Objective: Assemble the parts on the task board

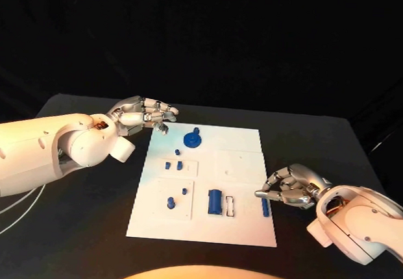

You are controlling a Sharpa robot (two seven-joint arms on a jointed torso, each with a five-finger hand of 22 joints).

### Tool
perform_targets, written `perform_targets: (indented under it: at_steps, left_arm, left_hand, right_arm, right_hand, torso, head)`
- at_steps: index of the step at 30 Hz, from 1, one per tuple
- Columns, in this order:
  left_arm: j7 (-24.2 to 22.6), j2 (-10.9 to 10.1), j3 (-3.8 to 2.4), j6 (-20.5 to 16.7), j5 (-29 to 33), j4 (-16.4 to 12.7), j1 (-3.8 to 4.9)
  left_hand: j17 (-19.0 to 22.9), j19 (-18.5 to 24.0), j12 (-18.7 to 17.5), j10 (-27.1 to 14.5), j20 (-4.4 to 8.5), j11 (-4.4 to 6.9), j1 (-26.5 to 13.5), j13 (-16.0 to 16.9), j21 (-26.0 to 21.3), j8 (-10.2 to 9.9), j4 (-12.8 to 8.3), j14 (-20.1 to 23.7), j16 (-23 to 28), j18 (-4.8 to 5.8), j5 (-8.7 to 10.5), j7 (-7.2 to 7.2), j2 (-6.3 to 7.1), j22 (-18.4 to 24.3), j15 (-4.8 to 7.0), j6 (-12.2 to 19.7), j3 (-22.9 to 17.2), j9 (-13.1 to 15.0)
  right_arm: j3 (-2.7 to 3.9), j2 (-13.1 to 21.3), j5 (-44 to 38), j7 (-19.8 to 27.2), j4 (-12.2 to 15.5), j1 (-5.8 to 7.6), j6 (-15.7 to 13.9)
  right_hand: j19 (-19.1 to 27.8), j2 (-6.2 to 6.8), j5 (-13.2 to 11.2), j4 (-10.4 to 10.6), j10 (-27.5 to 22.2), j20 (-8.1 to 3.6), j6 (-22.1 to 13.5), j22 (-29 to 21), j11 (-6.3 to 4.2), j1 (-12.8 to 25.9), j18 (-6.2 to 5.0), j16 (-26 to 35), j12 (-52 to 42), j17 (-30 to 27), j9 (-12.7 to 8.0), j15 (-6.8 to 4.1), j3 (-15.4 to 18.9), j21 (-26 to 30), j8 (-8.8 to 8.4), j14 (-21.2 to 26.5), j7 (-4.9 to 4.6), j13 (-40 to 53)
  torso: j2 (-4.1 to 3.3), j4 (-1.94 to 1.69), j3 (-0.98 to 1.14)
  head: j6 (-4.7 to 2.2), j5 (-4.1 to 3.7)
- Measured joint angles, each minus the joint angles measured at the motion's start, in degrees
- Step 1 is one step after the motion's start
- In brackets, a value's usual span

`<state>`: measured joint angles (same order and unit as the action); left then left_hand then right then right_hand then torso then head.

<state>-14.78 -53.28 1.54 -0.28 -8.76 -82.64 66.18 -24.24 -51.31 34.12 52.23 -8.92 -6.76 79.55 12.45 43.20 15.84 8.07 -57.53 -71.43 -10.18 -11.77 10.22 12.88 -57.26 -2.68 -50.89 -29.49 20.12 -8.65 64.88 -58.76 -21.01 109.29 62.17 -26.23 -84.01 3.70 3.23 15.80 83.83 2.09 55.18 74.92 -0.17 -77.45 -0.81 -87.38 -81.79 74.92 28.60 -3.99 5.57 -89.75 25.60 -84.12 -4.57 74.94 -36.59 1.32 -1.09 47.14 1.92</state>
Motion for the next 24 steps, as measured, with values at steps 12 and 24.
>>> perform_targets:
  at_steps: [12, 24]
  left_arm:
    - [-0.1, 0.2, 0.04, 0.0, 0.0, -0.1, -0.03]
    - [-0.1, 0.1, 0.07, 0.0, 0.0, -0.1, -0.07]
  left_hand:
    - [0.0, 0.0, 0.0, 0.0, 0.0, 0.0, 0.0, 0.0, 0.0, 0.0, 0.0, 0.0, 0.0, -0.01, 0.0, 0.0, 0.0, 0.0, 0.0, 0.0, 0.0, 0.0]
    - [0.0, 0.0, 0.0, 0.0, 0.0, 0.0, 0.0, 0.0, 0.0, 0.0, 0.0, 0.0, 0.0, 0.0, 0.0, 0.0, 0.0, 0.0, 0.0, 0.0, 0.0, 0.0]
  right_arm:
    - [-0.24, 1.4, -11.1, -2.3, -0.4, -2.48, 1.3]
    - [-0.27, -1.1, -15.9, -7.5, -2.2, -4.16, 2.6]
  right_hand:
    - [0.0, 0.17, 0.0, 0.6, 0.0, 0.0, 0.9, 0.0, 0.0, -0.3, -0.01, 0.0, -0.8, 0.0, -0.3, 0.0, -0.6, 0.0, 0.0, 0.0, 0.28, 0.0]
    - [0.0, 0.71, 0.0, 0.8, 0.0, -0.01, 1.6, 0.0, 0.0, 0.2, 0.0, 0.0, -0.9, 0.0, -0.4, 0.0, -0.8, 0.0, 0.0, 0.0, 0.52, 0.0]
  torso:
    - [-0.03, 0.04, 0.12]
    - [-0.07, -0.05, 0.03]
  head:
    - [0.21, -0.51]
    - [0.48, -0.44]
